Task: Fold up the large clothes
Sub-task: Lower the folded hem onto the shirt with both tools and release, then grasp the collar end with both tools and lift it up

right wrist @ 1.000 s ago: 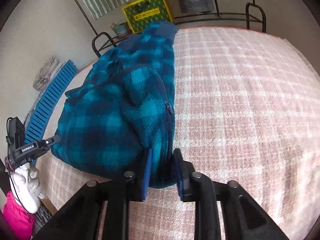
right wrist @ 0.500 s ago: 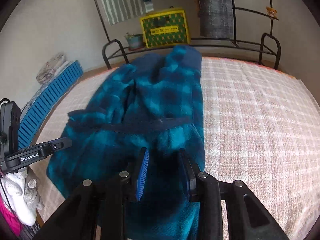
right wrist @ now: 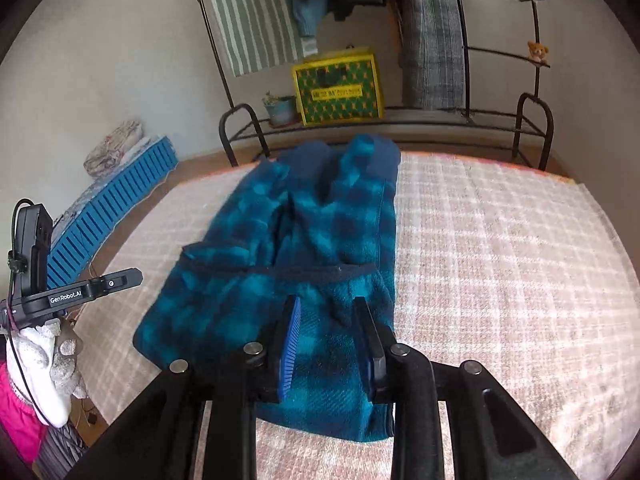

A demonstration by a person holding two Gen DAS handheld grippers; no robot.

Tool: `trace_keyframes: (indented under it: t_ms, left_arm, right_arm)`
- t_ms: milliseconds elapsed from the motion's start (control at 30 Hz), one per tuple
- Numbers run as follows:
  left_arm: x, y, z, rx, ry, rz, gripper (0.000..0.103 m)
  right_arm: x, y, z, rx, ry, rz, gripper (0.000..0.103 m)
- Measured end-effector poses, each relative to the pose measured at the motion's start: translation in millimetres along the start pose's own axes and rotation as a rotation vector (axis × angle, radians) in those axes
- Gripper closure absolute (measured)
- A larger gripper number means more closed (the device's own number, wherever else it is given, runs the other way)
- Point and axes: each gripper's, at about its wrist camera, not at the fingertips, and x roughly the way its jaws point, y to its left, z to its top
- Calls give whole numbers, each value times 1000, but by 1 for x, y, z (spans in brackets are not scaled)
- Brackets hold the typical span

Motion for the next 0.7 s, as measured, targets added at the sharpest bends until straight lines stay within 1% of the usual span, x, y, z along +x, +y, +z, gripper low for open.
trace_keyframes:
  t_ms: [100, 167, 233, 333, 433, 500, 567, 633, 700]
  left_arm:
    - [-52, -9, 17, 28, -86, -5, 79]
    - [-82, -15, 31, 51, -132, -8, 79]
    - [-111, -20, 46, 61, -180, -19, 79]
    - [-147, -27, 72, 77, -240, -23, 79]
    - [-172, -30, 98, 90, -287, -7, 79]
    - [-180, -32, 117, 107, -295, 10, 79]
    - [-178, -33, 135, 124, -288, 17, 79]
    - [-167, -32, 150, 127, -280, 24, 79]
    - [-144, -27, 165, 121, -259, 18, 79]
  right_arm:
    - [-45, 5, 15, -24, -59, 10, 76]
    - [-73, 10, 26, -49, -93, -8, 76]
    - [-95, 13, 37, -59, -111, 1, 76]
    - [-119, 16, 55, -73, -121, 31, 76]
    - [-134, 21, 73, -98, -130, 33, 76]
    - [-138, 21, 87, -99, -125, 43, 77]
    - [-135, 20, 101, -100, -125, 44, 78]
    - [-123, 20, 115, -103, -118, 40, 79]
    - [-103, 17, 126, -99, -93, 38, 80]
